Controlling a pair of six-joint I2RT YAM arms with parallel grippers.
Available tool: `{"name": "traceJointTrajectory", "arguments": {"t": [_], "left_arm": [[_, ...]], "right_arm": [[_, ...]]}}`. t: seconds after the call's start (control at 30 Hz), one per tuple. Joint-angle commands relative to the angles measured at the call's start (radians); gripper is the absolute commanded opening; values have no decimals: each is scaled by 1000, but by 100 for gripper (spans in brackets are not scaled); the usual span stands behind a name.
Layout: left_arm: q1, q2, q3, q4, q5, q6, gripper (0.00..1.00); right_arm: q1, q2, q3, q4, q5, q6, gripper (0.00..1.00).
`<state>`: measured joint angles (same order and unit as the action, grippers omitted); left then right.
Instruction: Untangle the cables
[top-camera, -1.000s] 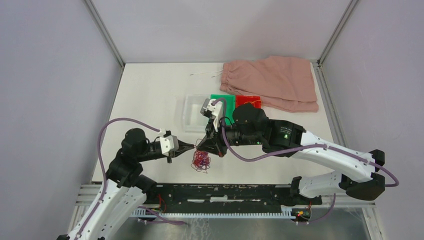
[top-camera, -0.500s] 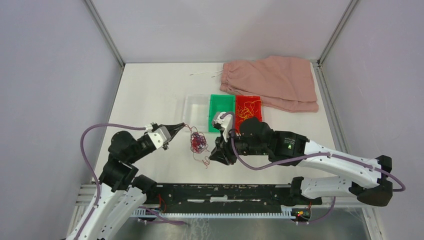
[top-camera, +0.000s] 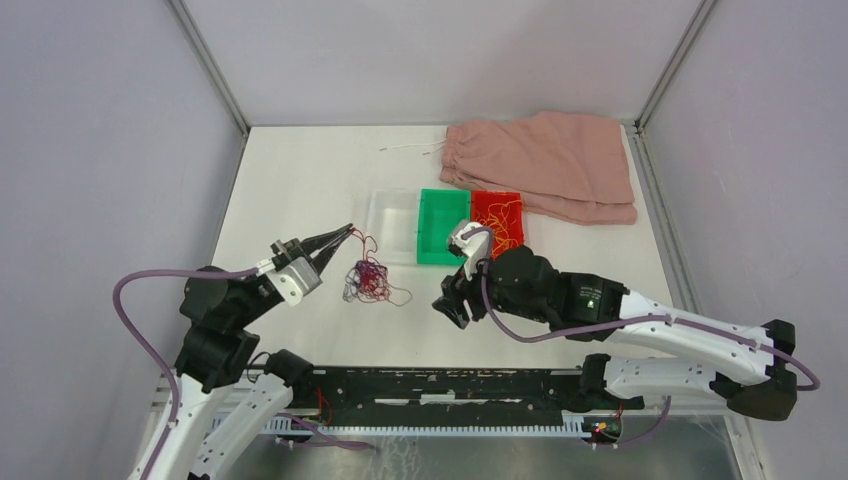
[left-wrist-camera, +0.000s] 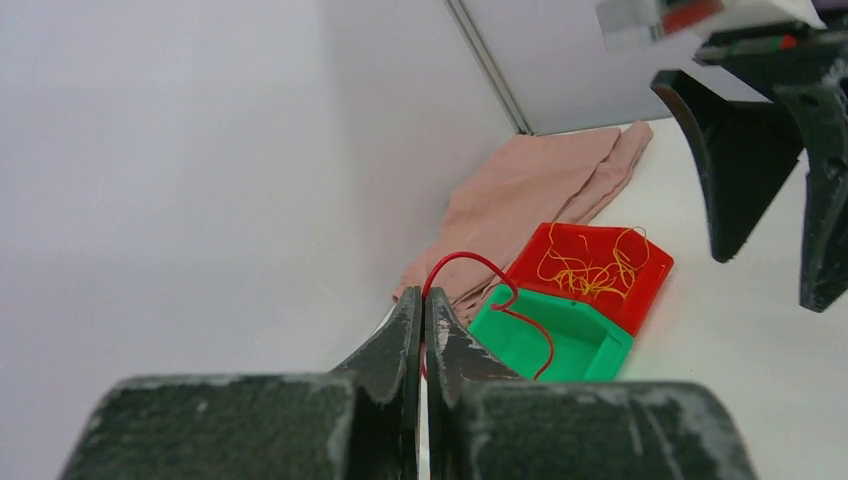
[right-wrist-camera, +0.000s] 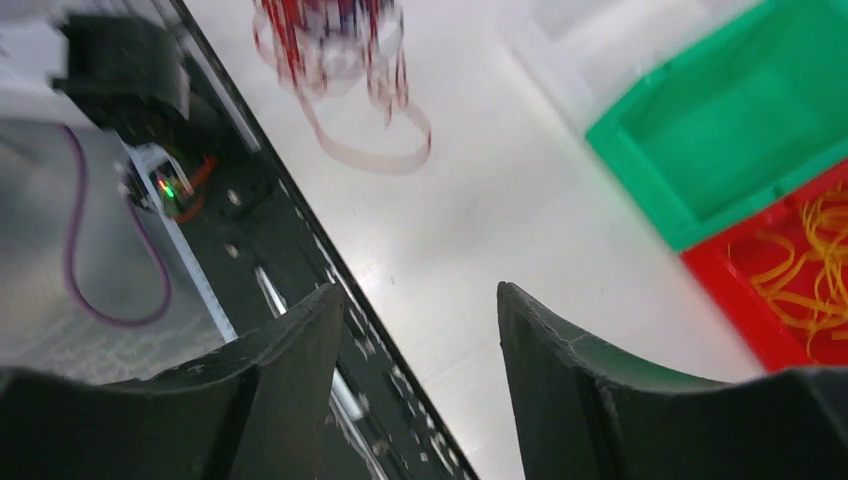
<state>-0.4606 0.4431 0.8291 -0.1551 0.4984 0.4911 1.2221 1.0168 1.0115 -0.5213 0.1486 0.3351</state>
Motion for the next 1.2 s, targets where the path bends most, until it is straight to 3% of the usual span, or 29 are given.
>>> {"name": "traceJointTrajectory", "arguments": {"t": [0.0,0.37,0.63,0.97,1.17], "left_arm": [[-1,20,53,18,17,14,3],[-1,41,112,-97,78,-6,3],[-1,50,132,-125,104,-11,3],[-1,51,164,-151,175,-37,3],[0,79,215,-182,299,-82,3]], "right_arm": [[5,7,95,317,32,-39,66],[13,169,133,690,30,-116,69],[13,246,153,758,49,-144,68],[15,257,103,862,200,-168,58],[30,294,106,889,261,-202,58]]}}
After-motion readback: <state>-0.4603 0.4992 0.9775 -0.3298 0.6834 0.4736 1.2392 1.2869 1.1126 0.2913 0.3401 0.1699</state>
